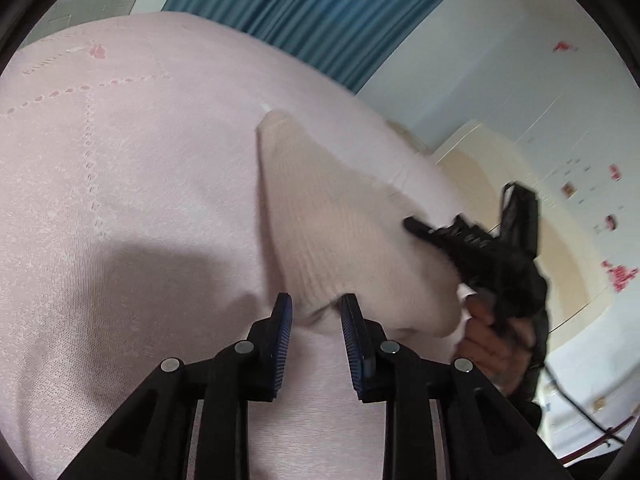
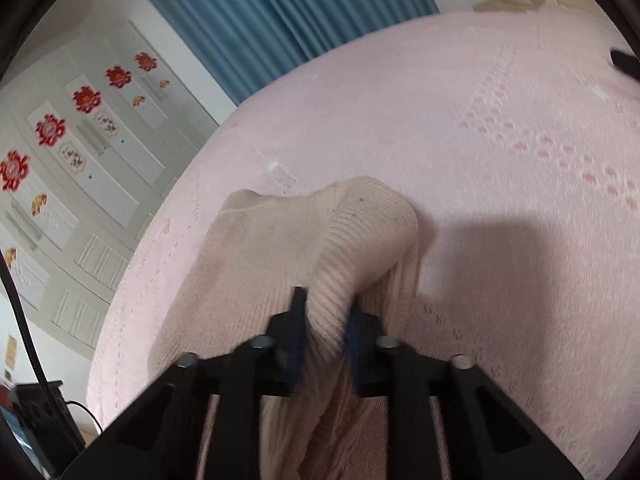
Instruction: Fold small clothes
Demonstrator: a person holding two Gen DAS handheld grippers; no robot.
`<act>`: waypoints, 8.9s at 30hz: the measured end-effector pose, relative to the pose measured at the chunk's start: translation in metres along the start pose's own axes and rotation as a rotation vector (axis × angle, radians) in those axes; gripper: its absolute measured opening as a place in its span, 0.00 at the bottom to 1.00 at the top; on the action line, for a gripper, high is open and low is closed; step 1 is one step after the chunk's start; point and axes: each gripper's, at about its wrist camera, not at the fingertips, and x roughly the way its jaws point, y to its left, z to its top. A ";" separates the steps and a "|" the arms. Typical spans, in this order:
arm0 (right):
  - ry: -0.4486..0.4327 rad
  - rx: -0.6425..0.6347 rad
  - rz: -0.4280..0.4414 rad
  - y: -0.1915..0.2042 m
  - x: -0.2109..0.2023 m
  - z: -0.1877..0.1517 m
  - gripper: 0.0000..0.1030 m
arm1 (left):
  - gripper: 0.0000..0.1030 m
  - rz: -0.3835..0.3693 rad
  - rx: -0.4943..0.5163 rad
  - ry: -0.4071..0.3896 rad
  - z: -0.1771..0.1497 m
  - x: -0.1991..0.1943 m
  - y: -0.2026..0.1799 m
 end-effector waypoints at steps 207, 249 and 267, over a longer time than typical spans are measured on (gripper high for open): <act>0.042 -0.022 -0.131 -0.004 0.007 -0.007 0.41 | 0.46 0.262 0.040 0.000 0.069 0.085 -0.016; -0.010 -0.052 -0.103 -0.013 -0.042 -0.034 0.45 | 0.47 0.311 0.220 0.056 0.000 0.024 -0.024; 0.150 -0.305 -0.194 0.027 -0.027 -0.111 0.40 | 0.38 0.334 0.208 0.094 -0.002 0.038 -0.022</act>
